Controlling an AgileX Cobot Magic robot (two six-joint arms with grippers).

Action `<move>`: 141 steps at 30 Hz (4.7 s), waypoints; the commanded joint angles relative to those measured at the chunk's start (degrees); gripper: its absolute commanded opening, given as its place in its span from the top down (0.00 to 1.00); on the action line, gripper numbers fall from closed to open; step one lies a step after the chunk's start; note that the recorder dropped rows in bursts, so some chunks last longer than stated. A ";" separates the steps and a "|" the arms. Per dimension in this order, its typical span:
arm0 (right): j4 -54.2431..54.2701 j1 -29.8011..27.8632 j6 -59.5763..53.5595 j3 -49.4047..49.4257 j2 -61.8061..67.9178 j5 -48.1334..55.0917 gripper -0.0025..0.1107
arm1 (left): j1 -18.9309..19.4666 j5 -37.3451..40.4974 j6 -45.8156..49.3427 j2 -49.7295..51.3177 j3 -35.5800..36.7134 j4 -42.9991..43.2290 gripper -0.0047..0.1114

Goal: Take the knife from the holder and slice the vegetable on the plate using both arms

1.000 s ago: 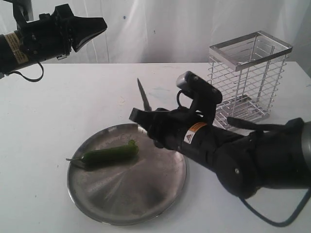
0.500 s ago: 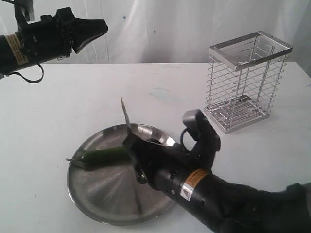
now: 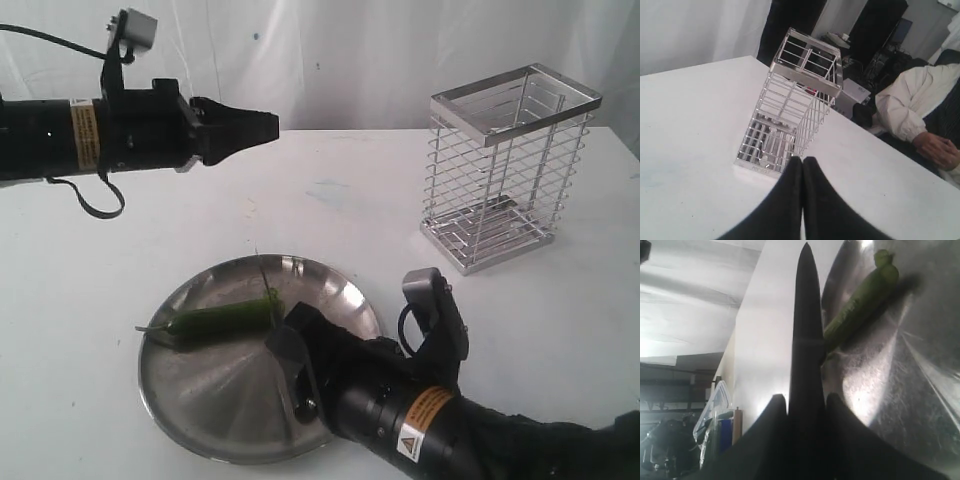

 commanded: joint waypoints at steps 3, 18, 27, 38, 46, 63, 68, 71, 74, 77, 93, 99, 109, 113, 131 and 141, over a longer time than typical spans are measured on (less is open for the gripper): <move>-0.22 0.66 0.28 0.77 -0.09 0.45 0.98 | -1.25 5.82 1.93 -0.72 0.09 5.95 0.96; 8.31 2.38 -3.74 0.77 1.29 2.93 0.98 | -1.25 8.98 6.42 6.61 3.45 5.80 0.96; 6.17 2.38 -5.15 0.77 2.21 2.40 0.98 | -1.25 8.93 6.42 7.43 3.45 4.23 0.96; 4.58 2.38 1.76 0.77 5.73 -11.63 0.98 | -1.25 8.82 6.42 7.43 3.45 4.36 0.96; 3.45 5.12 3.14 0.77 6.21 -9.62 0.98 | -1.25 8.76 6.42 7.43 3.45 4.11 0.96; 6.23 5.12 3.86 2.71 9.87 -11.59 0.98 | -1.25 6.47 6.81 7.43 3.45 4.11 0.96; 6.23 5.12 3.86 2.71 10.24 -11.59 0.98 | -1.25 6.51 6.78 7.43 3.45 5.14 0.96; 6.23 5.12 3.86 2.71 10.24 -11.26 0.98 | -1.87 6.90 6.65 7.55 3.45 6.08 0.96; 6.23 5.12 3.86 2.71 10.24 -10.94 0.98 | -4.18 7.11 5.92 9.71 3.45 7.14 0.96; 6.23 5.12 3.86 2.71 10.24 -10.94 0.98 | -5.19 7.11 5.92 10.54 3.45 6.35 0.96; 6.33 5.12 3.86 2.71 10.24 -10.84 0.98 | -5.19 12.69 5.78 10.54 3.45 9.41 0.96; 6.33 5.12 2.72 2.71 10.24 -9.64 0.98 | -5.19 13.09 5.78 10.95 3.45 9.67 0.96; 6.33 5.12 2.72 2.71 10.24 -10.01 0.98 | -5.19 14.84 5.78 12.60 3.45 9.77 0.96; 6.62 5.12 2.72 2.71 10.24 -14.83 0.98 | -5.19 13.99 5.78 12.50 3.45 9.98 0.96; 21.22 14.49 3.48 -2.13 14.29 -17.85 0.98 | -5.09 9.41 6.56 9.40 3.45 3.86 0.96; 24.95 16.79 6.20 -2.92 20.11 -21.58 0.98 | -5.09 8.60 7.84 9.40 3.45 4.02 0.96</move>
